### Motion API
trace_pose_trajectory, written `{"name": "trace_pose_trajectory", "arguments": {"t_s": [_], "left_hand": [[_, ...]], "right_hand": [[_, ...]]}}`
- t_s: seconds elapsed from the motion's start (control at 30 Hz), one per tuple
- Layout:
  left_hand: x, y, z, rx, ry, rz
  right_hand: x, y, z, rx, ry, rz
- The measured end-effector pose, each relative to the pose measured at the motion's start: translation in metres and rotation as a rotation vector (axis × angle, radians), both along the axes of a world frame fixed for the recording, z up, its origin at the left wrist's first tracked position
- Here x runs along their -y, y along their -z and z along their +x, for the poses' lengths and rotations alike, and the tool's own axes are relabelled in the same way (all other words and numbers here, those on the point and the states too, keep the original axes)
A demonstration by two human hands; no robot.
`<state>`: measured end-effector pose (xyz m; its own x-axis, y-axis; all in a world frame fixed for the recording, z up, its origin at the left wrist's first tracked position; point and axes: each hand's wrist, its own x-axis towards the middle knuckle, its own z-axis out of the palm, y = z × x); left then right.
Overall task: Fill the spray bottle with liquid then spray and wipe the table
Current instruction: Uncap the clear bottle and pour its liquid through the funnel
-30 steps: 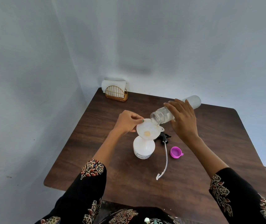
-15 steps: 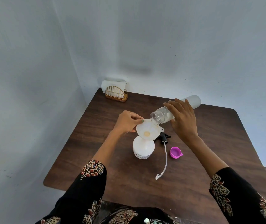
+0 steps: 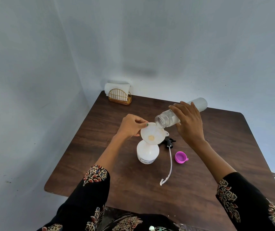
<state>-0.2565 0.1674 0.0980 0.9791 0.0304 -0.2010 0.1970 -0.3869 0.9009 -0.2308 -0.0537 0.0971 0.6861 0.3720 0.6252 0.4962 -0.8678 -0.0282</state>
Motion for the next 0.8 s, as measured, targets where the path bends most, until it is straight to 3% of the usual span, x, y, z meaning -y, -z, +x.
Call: {"name": "trace_pose_trajectory", "arguments": {"t_s": [0.8], "left_hand": [[0.0005,-0.0008,0.0016,-0.006,-0.002,0.011]], "right_hand": [[-0.0014,0.0022,-0.002,0.009,-0.001,-0.015]]}}
